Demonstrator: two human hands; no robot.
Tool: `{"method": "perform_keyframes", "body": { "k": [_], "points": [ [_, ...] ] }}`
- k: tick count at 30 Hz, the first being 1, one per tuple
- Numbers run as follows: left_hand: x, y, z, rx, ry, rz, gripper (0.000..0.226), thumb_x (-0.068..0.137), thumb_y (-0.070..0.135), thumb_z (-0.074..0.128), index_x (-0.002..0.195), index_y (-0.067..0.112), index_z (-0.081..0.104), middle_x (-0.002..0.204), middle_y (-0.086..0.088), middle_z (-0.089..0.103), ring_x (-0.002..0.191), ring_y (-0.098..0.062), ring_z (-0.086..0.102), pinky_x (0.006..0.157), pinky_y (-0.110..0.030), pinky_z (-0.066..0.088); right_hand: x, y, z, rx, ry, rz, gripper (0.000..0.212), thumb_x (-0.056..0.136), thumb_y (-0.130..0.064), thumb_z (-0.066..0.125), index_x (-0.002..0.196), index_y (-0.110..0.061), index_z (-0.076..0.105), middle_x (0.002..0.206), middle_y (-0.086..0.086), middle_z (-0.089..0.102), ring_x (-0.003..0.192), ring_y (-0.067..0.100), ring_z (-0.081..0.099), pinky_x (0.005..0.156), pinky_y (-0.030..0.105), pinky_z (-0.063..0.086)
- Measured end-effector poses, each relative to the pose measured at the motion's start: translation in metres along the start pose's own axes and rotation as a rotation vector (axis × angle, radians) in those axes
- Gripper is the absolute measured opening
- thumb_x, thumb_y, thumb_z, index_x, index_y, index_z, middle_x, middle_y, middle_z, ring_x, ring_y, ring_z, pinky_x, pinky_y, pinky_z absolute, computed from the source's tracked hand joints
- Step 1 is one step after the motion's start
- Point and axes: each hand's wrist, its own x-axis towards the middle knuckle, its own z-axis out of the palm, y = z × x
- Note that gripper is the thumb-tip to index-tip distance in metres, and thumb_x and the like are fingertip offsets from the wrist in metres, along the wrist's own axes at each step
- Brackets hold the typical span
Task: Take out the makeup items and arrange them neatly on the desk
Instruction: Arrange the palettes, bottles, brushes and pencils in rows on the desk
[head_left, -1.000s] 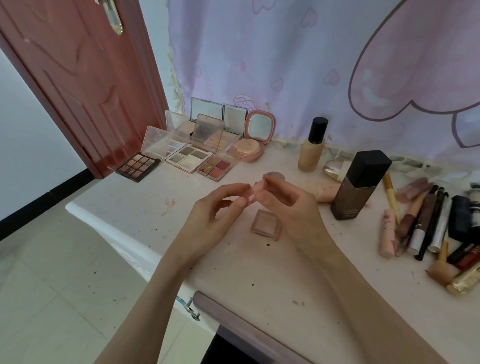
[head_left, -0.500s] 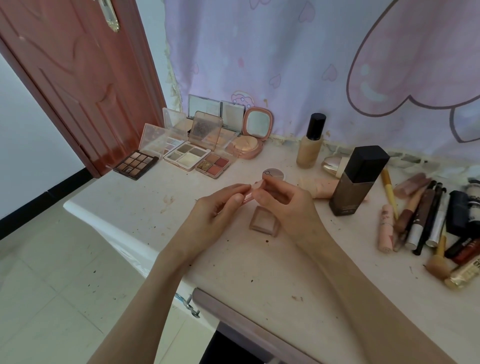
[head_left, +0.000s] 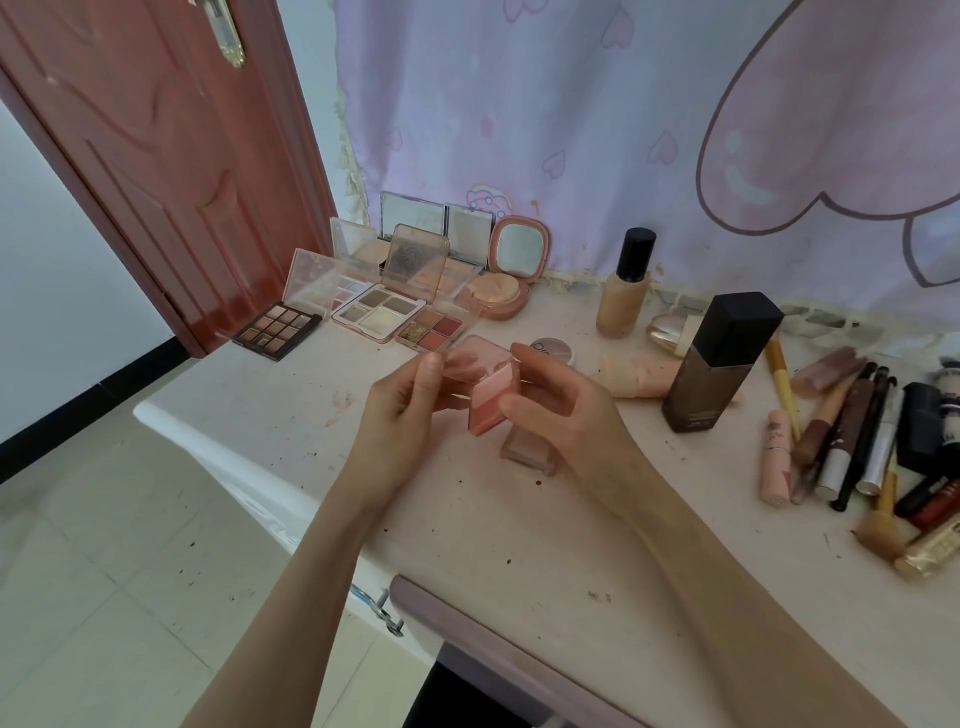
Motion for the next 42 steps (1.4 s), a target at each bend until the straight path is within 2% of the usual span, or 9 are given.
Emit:
{"method": "perform_keyframes", "body": {
  "k": [6, 10, 13, 20, 23, 27, 30, 35, 42],
  "points": [
    [0.003, -0.004, 0.001, 0.140, 0.116, 0.031, 0.031, 0.099, 0.017, 0.034, 0.094, 0.010, 0.064, 0.087, -0.004, 0.068, 0.073, -0.016, 0.063, 0.061, -0.027, 0.048, 0.004, -0.004, 0.005, 0.219, 0.032, 0.140, 0.044, 0.087, -0.006, 0.057, 0.130, -0.011, 0.050, 0.109, 0.000, 0.064, 0.102, 0.015, 0.064, 0.088, 0.030, 0.054],
    [0.005, -0.007, -0.001, 0.138, 0.173, 0.029, 0.032, 0.099, 0.020, 0.036, 0.084, 0.010, 0.062, 0.077, -0.006, 0.065, 0.062, -0.013, 0.056, 0.057, -0.023, 0.045, 0.005, -0.003, 0.007, 0.216, -0.006, 0.198, 0.034, 0.090, -0.004, 0.048, 0.119, -0.019, 0.058, 0.110, 0.002, 0.062, 0.086, 0.011, 0.069, 0.080, 0.033, 0.056],
    [0.011, 0.000, -0.004, 0.142, 0.128, 0.037, 0.033, 0.098, 0.023, 0.036, 0.079, 0.013, 0.062, 0.074, -0.009, 0.064, 0.059, -0.016, 0.055, 0.054, -0.026, 0.045, 0.006, -0.005, 0.007, 0.232, 0.003, 0.196, 0.031, 0.089, -0.004, 0.048, 0.104, -0.027, 0.063, 0.106, 0.004, 0.062, 0.088, 0.014, 0.066, 0.069, 0.026, 0.053],
    [0.030, 0.028, -0.007, 0.206, -0.086, 0.047, 0.034, 0.099, 0.016, 0.039, 0.072, 0.019, 0.060, 0.058, 0.008, 0.058, 0.050, -0.008, 0.052, 0.051, -0.022, 0.043, 0.006, -0.015, 0.007, 0.195, 0.138, 0.086, 0.015, 0.091, -0.015, 0.057, 0.085, -0.015, 0.070, 0.075, 0.003, 0.065, 0.069, 0.007, 0.066, 0.059, 0.023, 0.055],
    [0.029, 0.034, -0.002, 0.205, -0.112, -0.003, 0.030, 0.098, 0.017, 0.041, 0.080, 0.014, 0.064, 0.062, 0.007, 0.059, 0.052, -0.004, 0.052, 0.053, -0.019, 0.043, 0.004, -0.014, 0.005, 0.164, 0.173, 0.096, 0.017, 0.090, -0.011, 0.057, 0.079, -0.015, 0.070, 0.070, 0.000, 0.067, 0.067, 0.008, 0.066, 0.057, 0.023, 0.055],
    [0.024, 0.033, -0.002, 0.245, -0.019, -0.142, 0.028, 0.094, 0.034, 0.046, 0.113, 0.019, 0.059, 0.095, 0.004, 0.063, 0.071, 0.004, 0.057, 0.066, -0.013, 0.044, 0.008, -0.013, 0.008, 0.078, 0.296, 0.070, 0.015, 0.090, -0.013, 0.058, 0.078, -0.019, 0.065, 0.075, 0.000, 0.067, 0.074, 0.011, 0.067, 0.062, 0.026, 0.057],
    [0.008, 0.029, -0.003, 0.331, -0.062, -0.226, 0.059, 0.082, 0.052, 0.054, 0.134, 0.031, 0.038, 0.114, 0.010, 0.052, 0.096, 0.002, 0.052, 0.074, -0.014, 0.042, 0.012, -0.012, 0.008, -0.061, 0.375, 0.028, 0.013, 0.091, -0.015, 0.056, 0.081, -0.022, 0.061, 0.081, -0.001, 0.067, 0.083, 0.014, 0.067, 0.071, 0.027, 0.058],
    [-0.016, 0.021, -0.003, 0.519, -0.097, -0.185, 0.107, 0.065, 0.059, 0.068, 0.147, 0.026, 0.009, 0.119, 0.007, 0.034, 0.112, -0.012, 0.037, 0.093, -0.028, 0.037, 0.020, -0.010, 0.015, -0.092, 0.417, 0.028, 0.014, 0.092, -0.011, 0.054, 0.079, -0.017, 0.057, 0.086, 0.004, 0.065, 0.075, 0.007, 0.064, 0.058, 0.013, 0.052],
    [-0.017, 0.014, -0.009, 0.518, 0.172, -0.082, 0.083, 0.077, 0.031, 0.071, 0.143, 0.014, 0.024, 0.108, 0.002, 0.038, 0.106, -0.019, 0.043, 0.084, -0.014, 0.029, 0.046, -0.010, 0.052, -0.056, 0.358, 0.038, 0.007, 0.092, -0.011, 0.053, 0.086, -0.012, 0.056, 0.099, 0.012, 0.061, 0.090, 0.021, 0.065, 0.075, 0.031, 0.058]
  ]
}}
